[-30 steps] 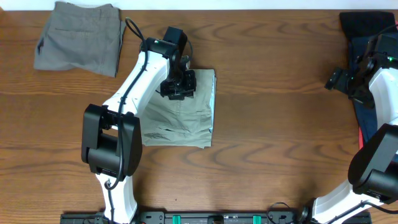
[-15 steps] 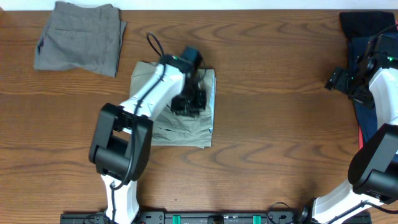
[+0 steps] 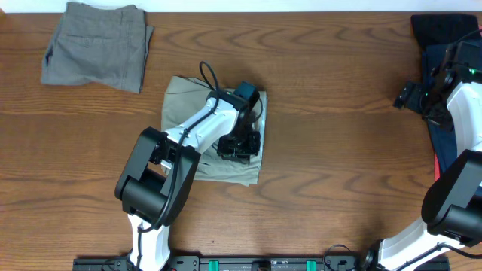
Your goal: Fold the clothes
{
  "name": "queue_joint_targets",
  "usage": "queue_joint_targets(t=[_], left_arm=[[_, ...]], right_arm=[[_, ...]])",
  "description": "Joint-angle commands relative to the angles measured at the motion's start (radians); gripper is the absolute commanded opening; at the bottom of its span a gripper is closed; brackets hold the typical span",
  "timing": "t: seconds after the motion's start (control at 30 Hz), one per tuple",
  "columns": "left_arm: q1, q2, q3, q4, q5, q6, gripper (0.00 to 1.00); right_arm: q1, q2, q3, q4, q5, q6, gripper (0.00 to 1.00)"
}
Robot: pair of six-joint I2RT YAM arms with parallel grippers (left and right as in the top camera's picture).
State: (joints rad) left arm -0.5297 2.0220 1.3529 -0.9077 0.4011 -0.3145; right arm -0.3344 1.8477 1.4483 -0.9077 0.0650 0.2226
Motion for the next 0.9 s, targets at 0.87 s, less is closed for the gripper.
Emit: queue_joint_targets(t=[0.87], left_arm=[[-0.003,0.001,0.062,0.578,-0.283,0.005,0.06]], right_arm=[[-0.005,-0.013,0.01,-0.001,0.01,-0.011,0.99]])
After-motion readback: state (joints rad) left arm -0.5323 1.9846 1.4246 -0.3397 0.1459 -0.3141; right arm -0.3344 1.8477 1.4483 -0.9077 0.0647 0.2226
